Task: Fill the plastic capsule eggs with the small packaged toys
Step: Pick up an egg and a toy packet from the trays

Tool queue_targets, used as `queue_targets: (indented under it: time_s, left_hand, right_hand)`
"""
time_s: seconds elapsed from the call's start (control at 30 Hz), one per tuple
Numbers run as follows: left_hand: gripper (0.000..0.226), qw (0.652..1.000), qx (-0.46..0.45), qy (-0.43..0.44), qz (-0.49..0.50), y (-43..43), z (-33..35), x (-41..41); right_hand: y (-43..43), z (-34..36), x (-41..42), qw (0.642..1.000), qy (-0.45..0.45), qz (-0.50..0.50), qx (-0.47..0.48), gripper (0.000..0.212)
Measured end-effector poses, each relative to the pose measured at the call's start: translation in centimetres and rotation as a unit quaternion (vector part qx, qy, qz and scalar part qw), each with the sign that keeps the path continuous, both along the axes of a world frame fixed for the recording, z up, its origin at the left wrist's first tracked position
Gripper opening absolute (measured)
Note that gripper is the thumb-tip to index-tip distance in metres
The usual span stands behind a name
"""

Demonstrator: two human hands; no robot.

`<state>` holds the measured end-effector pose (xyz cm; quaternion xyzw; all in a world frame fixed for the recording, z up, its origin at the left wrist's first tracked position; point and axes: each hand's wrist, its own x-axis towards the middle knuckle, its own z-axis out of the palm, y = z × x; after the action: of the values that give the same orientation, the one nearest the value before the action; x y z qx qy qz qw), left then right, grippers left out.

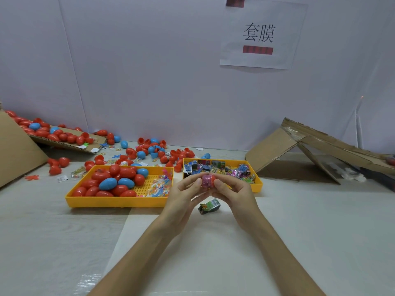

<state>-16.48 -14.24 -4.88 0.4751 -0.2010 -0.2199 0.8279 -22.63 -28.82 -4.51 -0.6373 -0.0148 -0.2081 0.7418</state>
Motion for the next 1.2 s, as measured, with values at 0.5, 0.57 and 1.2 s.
queue_targets:
  time_s: [0.5,0.57,1.2]
  left_hand:
    - [0.03,0.999,-0.038,0.034,0.003,0.2,0.2,0.4]
    - [0.035,0.999,-0.044,0.032,-0.003,0.3,0.2,0.3]
    - [0.036,0.741,0.474,-0.463,0.109,-0.8,-2.8,-0.2]
  right_hand:
    - [-0.8,-0.3,0.3,0.999,-0.025,0.043,-0.009,0.032]
    - [-0.8,-0.3,0.2,0.999,-0.025,0.042,-0.012,0.034]
    - [-3.8,0.5,0.8,0.953,0.13,-0.069,0.266,0.014]
